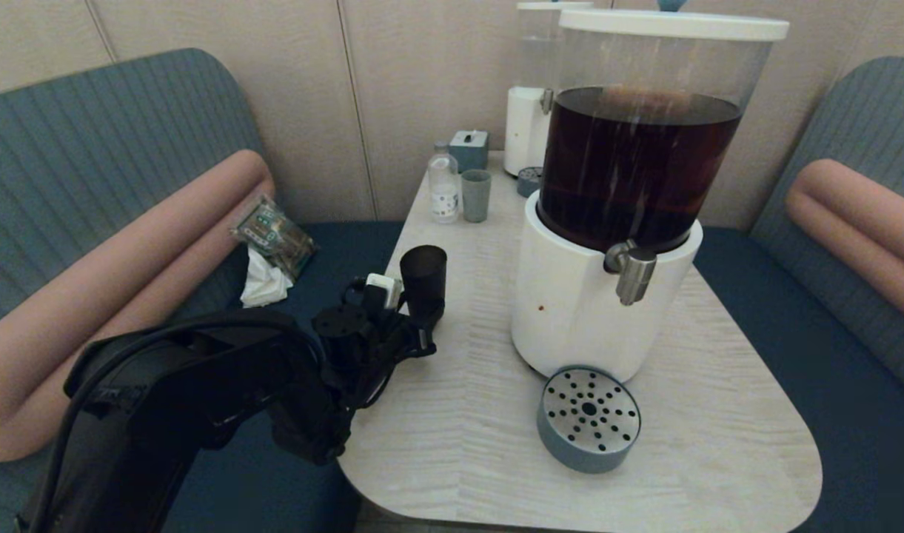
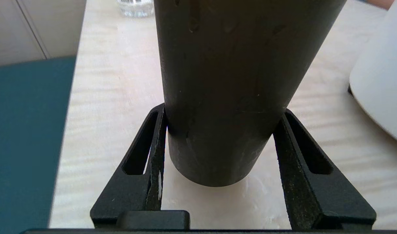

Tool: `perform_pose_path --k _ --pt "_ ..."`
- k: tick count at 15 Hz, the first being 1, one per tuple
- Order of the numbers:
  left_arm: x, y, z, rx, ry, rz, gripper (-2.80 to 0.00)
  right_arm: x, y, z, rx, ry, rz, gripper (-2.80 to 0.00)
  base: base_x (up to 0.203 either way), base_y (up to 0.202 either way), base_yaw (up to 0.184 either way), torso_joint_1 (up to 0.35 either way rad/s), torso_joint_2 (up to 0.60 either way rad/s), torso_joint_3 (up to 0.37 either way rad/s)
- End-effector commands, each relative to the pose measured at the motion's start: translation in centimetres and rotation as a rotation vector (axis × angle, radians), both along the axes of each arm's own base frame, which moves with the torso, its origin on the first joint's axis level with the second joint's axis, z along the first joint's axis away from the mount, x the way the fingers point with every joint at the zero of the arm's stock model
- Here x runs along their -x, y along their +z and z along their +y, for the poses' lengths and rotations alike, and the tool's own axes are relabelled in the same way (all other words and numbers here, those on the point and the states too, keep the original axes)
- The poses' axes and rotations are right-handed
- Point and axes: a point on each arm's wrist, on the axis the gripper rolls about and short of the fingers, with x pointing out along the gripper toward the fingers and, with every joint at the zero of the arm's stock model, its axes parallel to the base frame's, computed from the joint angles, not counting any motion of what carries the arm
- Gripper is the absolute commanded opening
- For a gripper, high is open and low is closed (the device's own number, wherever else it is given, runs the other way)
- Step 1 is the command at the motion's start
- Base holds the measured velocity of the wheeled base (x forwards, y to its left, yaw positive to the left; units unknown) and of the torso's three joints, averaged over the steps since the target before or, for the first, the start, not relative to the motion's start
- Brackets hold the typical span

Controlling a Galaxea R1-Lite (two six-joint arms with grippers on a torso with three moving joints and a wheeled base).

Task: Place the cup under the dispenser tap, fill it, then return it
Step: Place the cup next to the water dispenser

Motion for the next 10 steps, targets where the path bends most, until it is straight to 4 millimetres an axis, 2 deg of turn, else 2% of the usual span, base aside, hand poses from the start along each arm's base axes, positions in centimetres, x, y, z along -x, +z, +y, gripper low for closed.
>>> perform_pose_path --k 1,4,10 --pt "0.0 -0.7 0.0 -0.004 -0.002 0.008 -2.80 0.0 0.0 0.0 0.000 0.000 0.002 -2.80 0.000 0.000 0.000 0.000 0.00 0.000" --pt "-0.1 -1.8 0.0 -0.014 0.001 0.031 -2.80 0.0 0.0 0.0 0.000 0.000 0.002 -2.80 0.000 0.000 0.000 0.000 0.00 0.000" --pt "-0.1 -1.7 0.0 -0.016 0.000 0.030 -2.80 0.0 0.0 0.0 0.000 0.002 0.002 -2.80 0.000 0.000 0.000 0.000 0.00 0.000"
